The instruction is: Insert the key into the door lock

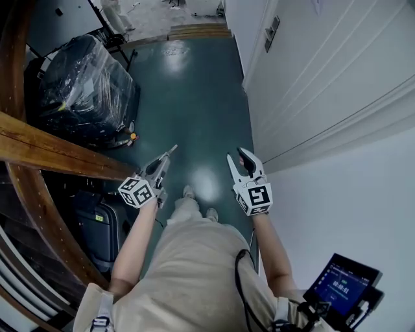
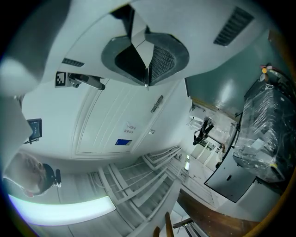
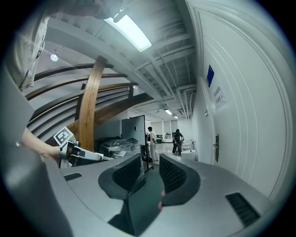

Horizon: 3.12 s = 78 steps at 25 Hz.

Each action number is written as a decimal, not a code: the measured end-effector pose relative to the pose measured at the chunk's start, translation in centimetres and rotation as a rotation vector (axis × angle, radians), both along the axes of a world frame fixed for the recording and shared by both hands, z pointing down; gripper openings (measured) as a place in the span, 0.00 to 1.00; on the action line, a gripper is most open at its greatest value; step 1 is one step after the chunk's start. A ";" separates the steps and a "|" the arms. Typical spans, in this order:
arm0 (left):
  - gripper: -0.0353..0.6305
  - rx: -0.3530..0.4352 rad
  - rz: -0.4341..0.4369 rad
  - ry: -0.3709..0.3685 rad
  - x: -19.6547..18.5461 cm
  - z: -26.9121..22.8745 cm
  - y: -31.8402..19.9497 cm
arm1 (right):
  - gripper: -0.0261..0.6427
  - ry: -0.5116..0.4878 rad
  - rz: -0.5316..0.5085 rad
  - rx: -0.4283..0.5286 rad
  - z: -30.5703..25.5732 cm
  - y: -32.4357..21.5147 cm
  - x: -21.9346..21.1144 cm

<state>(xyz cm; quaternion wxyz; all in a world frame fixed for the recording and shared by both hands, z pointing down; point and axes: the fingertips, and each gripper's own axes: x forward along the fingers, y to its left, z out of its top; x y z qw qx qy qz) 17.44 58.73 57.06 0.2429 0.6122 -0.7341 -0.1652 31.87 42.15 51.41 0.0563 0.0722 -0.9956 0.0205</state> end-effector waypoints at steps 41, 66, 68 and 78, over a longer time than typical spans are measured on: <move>0.10 0.069 0.127 0.043 -21.0 1.9 -4.1 | 0.24 0.069 0.165 0.065 0.2 -3.2 -17.9; 0.10 0.058 0.100 0.080 -26.6 2.4 -15.8 | 0.24 0.081 0.140 0.083 0.4 -15.1 -24.8; 0.10 0.057 0.101 0.079 -27.0 1.7 -16.8 | 0.24 0.087 0.142 0.099 0.0 -15.9 -25.4; 0.10 0.087 0.121 0.077 -28.0 0.7 -21.9 | 0.24 0.092 0.163 0.115 -1.3 -21.5 -25.5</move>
